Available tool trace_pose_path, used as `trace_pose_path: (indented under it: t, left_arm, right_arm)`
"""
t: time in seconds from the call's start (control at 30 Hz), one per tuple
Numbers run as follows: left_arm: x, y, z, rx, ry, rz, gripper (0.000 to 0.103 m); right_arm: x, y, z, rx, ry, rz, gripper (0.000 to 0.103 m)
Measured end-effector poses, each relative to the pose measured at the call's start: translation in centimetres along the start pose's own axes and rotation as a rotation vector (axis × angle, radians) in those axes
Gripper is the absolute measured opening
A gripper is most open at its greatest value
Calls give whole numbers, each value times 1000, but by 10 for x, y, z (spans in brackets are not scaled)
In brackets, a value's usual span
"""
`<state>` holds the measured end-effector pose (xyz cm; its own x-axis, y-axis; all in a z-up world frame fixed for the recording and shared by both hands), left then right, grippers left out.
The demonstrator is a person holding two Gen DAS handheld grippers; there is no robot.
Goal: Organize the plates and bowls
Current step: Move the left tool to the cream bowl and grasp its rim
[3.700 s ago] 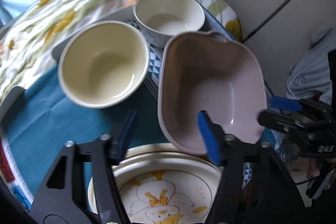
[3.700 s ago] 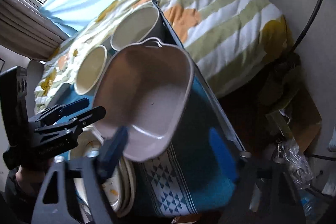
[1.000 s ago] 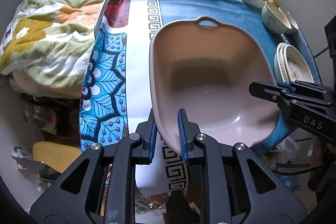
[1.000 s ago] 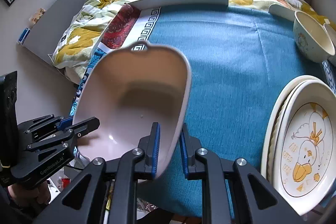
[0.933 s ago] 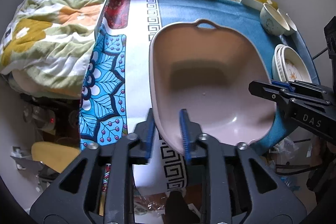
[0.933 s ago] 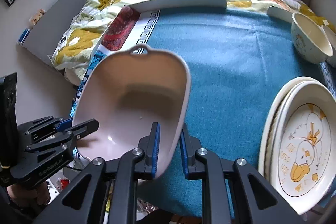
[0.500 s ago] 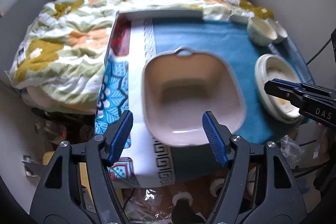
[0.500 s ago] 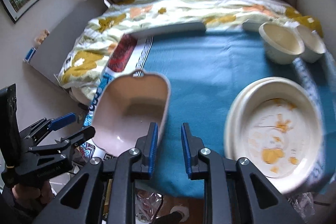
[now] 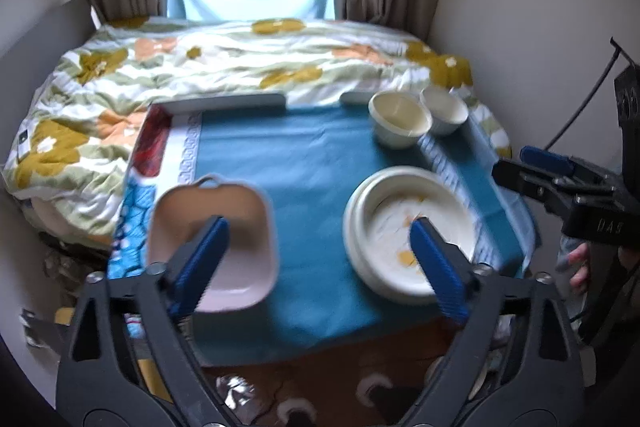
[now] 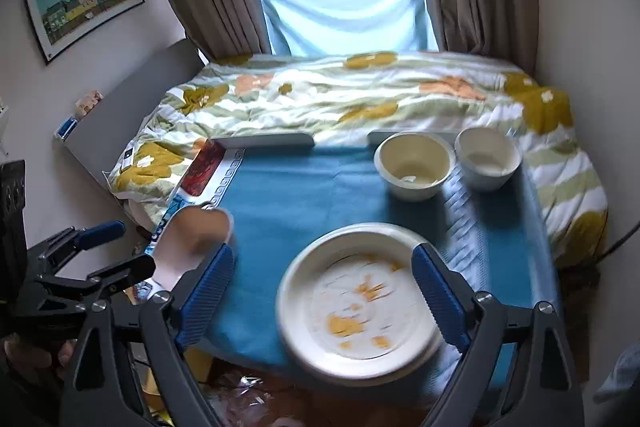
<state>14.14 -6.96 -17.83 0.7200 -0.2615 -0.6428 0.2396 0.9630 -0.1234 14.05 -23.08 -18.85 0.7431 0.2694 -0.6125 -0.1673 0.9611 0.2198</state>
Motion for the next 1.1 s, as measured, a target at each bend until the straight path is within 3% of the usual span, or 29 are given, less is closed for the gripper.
trace_pose_path:
  t: [0.07, 0.27, 0.4, 0.67, 0.77, 0.83, 1.1]
  left_arm:
    - [9, -20, 9, -6, -12, 10, 96]
    - [41, -70, 33, -48, -1, 1, 96]
    - [72, -94, 51, -59, 47, -16, 96]
    - [162, -108, 71, -74, 157, -71, 94]
    - [199, -107, 69, -93, 212, -81, 88]
    - [224, -103, 67, -100, 250, -78, 75]
    - [295, -87, 54, -95, 376, -72, 50]
  right_arm:
    - [-5, -18, 5, -21, -9, 23, 102]
    - [-4, -73, 15, 8, 69, 74, 102]
    - [4, -109, 22, 73, 86, 47, 102]
    - [71, -156, 17, 206, 226, 54, 100]
    - [94, -166, 17, 240, 263, 54, 91]
    - [111, -170, 19, 250, 279, 57, 82]
    - [184, -176, 16, 316, 356, 65, 53]
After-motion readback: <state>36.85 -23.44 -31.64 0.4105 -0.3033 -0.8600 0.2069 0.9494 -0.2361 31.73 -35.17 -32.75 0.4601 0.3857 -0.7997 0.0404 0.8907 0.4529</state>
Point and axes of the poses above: each gripper's, at about its wrist camera, not at the fingertips, and x roughly the way its jaws point, y to its left, z to its top, the point moved 7 cm from there along x, roughly the way its jaws point, and after that the axes turned 8 degrees about -y, right-handed, at the moved point
